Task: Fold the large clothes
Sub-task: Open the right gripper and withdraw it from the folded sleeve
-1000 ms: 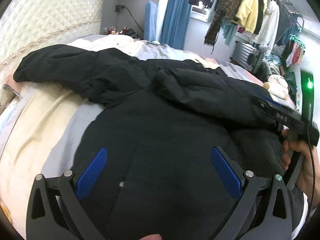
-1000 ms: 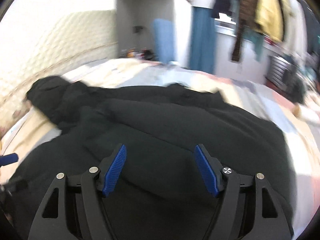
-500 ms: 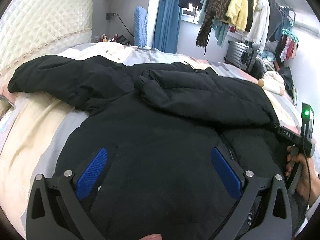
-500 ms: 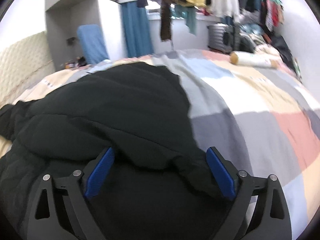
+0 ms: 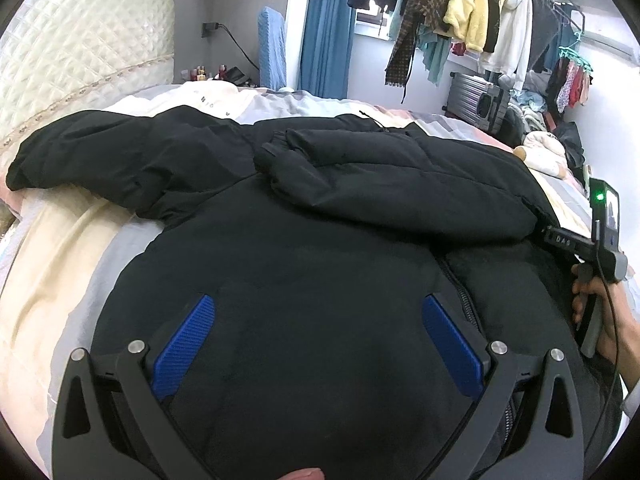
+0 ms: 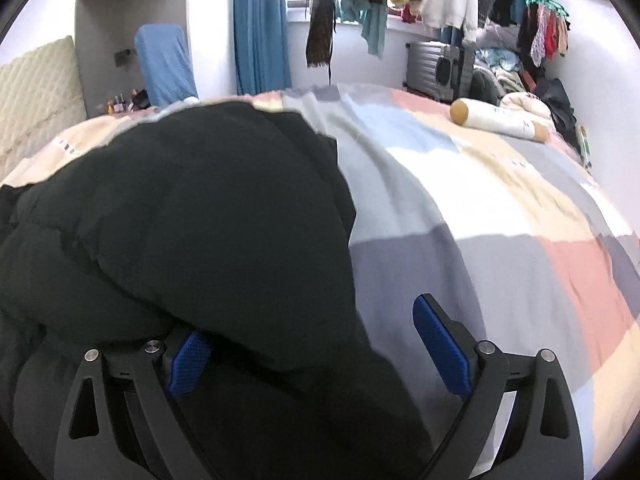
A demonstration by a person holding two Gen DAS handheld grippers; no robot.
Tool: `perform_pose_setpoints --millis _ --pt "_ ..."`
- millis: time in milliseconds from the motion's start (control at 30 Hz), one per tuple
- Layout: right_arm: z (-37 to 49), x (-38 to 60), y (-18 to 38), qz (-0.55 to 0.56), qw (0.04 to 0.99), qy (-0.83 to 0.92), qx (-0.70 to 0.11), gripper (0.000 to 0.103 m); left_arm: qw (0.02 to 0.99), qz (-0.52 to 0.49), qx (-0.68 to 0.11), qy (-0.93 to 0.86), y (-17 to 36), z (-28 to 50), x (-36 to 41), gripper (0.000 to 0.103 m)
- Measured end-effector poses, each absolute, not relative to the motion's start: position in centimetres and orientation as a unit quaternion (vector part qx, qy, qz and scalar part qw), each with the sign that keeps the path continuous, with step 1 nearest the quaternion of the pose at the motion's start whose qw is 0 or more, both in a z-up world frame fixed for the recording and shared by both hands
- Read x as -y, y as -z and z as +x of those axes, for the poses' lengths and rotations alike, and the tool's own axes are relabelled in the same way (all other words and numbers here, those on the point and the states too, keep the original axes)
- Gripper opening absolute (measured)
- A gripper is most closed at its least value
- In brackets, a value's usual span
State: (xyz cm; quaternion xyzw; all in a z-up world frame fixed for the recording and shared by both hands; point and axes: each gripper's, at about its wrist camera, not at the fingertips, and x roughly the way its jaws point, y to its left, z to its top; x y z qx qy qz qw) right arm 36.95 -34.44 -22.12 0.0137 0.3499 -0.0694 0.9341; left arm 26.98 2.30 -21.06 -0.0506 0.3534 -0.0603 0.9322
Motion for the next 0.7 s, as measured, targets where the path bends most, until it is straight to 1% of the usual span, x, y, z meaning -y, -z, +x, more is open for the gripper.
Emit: perform_pose_setpoints --millis 333,467,700 --pt "37.6 38.7 21.2 0.064 0.941 0.099 -0.318 0.094 0.933 -0.035 -0.352 0.064 21.2 27.1 -1.5 0.103" --pt "37.8 40.4 22.0 0.11 0.934 0.103 -0.325 0.094 0.933 -0.033 -0.354 0.063 21.2 27.2 -1.3 0.103" --pt "36.2 39.0 20.6 0.096 0.936 0.094 -0.325 0.094 0.935 -0.027 -0.347 0.067 20.1 26.7 -0.6 0.103"
